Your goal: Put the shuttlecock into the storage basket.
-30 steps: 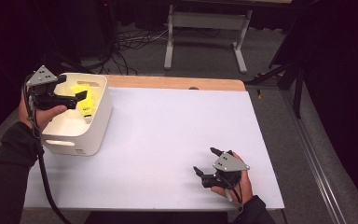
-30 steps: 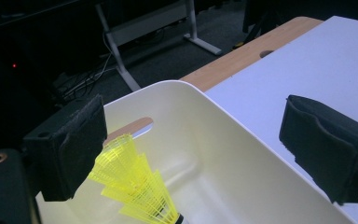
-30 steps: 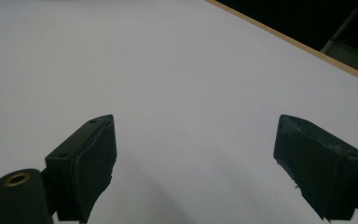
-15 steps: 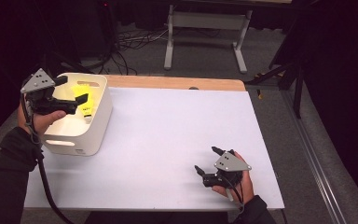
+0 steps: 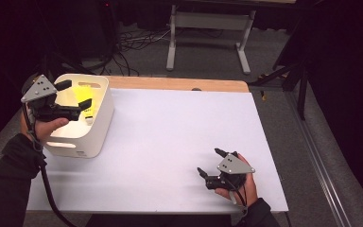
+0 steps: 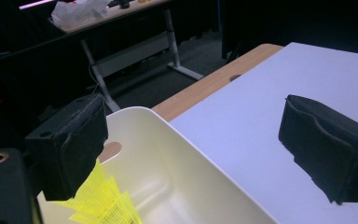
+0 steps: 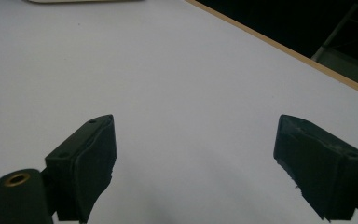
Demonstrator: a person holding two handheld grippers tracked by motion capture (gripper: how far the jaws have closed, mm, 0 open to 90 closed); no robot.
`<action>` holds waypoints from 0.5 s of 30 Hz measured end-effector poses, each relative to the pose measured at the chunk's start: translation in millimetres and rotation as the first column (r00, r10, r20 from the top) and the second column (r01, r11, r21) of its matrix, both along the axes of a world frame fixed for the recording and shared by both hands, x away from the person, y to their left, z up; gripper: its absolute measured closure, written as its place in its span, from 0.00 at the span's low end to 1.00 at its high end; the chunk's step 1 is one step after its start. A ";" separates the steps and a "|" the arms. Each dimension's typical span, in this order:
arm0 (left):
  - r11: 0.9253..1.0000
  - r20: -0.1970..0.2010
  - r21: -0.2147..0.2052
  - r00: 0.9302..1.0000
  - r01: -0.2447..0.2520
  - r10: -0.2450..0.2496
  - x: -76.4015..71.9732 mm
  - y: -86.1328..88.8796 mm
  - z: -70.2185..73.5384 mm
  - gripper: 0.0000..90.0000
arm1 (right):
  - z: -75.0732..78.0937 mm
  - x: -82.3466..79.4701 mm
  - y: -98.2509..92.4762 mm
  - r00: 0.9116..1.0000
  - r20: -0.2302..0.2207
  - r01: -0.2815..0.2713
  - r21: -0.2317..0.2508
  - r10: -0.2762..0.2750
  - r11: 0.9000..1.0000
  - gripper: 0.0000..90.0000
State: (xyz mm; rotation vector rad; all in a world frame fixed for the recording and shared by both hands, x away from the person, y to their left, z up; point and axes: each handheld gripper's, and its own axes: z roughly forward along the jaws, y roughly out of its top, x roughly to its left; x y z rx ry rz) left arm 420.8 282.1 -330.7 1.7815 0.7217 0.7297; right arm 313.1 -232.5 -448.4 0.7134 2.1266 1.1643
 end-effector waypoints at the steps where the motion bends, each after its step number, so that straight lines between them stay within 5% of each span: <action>1: 1.000 -0.001 -0.002 1.000 0.005 -0.005 -0.9 -0.5 0.1 0.10 | 0.3 0.0 -0.3 1.000 0.004 0.000 0.000 0.000 1.000 0.16; 15: 0.999 0.029 -0.007 0.999 0.044 -0.044 -9.9 -15.4 -3.1 0.09 | 2.9 -1.3 -1.2 1.000 0.013 0.003 -0.002 -0.003 1.000 0.16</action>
